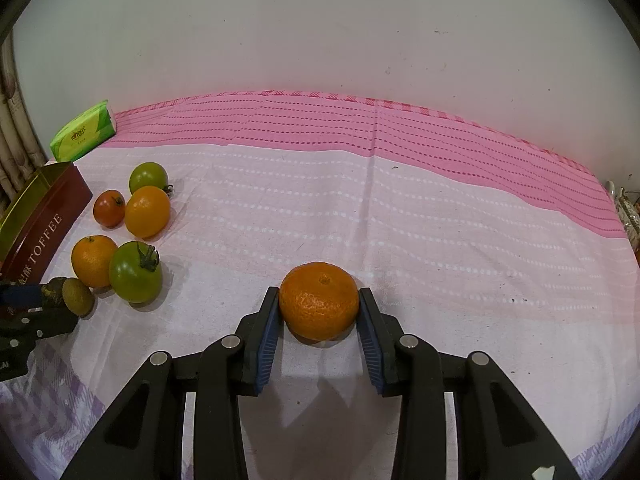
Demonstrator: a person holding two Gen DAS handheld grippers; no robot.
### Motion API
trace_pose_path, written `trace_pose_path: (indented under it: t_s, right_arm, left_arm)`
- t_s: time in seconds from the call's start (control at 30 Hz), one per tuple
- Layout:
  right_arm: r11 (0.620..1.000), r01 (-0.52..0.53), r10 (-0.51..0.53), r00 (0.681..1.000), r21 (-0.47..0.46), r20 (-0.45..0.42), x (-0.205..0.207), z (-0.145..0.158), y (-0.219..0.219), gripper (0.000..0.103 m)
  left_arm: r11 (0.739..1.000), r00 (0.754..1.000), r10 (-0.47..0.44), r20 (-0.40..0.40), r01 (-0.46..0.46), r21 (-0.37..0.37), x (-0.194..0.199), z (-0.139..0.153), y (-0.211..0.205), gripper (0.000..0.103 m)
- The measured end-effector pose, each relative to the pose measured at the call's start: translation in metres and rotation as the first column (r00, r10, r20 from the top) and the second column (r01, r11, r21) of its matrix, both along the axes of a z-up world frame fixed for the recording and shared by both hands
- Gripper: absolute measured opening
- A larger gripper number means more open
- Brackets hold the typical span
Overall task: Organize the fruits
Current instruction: 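Grasp the dark brown fruit with the left gripper, then lower the dark brown fruit into the gold tray and open the left gripper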
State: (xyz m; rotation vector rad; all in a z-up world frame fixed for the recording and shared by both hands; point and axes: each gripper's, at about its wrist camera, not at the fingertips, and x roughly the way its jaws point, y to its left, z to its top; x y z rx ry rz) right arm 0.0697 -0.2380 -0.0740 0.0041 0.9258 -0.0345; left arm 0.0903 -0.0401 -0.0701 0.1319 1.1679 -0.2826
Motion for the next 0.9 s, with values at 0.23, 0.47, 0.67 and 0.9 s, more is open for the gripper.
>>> trace_pose_path:
  t_s: [0.23, 0.47, 0.67, 0.9]
  right_arm:
    - [1.000, 0.001, -0.001, 1.000, -0.001, 0.000, 0.000, 0.000, 0.000, 0.035]
    - [1.000, 0.001, -0.001, 1.000, -0.002, 0.000, 0.000, 0.000, 0.000, 0.035]
    - [1.000, 0.002, -0.002, 1.000, -0.001, 0.000, 0.000, 0.001, 0.000, 0.035]
    - [1.000, 0.003, -0.003, 1.000, -0.002, -0.001, 0.000, 0.001, 0.000, 0.035]
  left_arm:
    - [1.000, 1.000, 0.011, -0.001, -0.011, -0.027, -0.016, 0.014, 0.009, 0.040]
    - [0.993, 0.992, 0.092, 0.092, -0.084, -0.083, -0.020, 0.057, 0.047, 0.040]
    - [0.975, 0.966, 0.219, 0.136, -0.213, -0.059, -0.013, 0.074, 0.102, 0.040]
    - [0.952, 0.951, 0.305, 0.047, -0.305, 0.002, -0.015, 0.048, 0.153, 0.040]
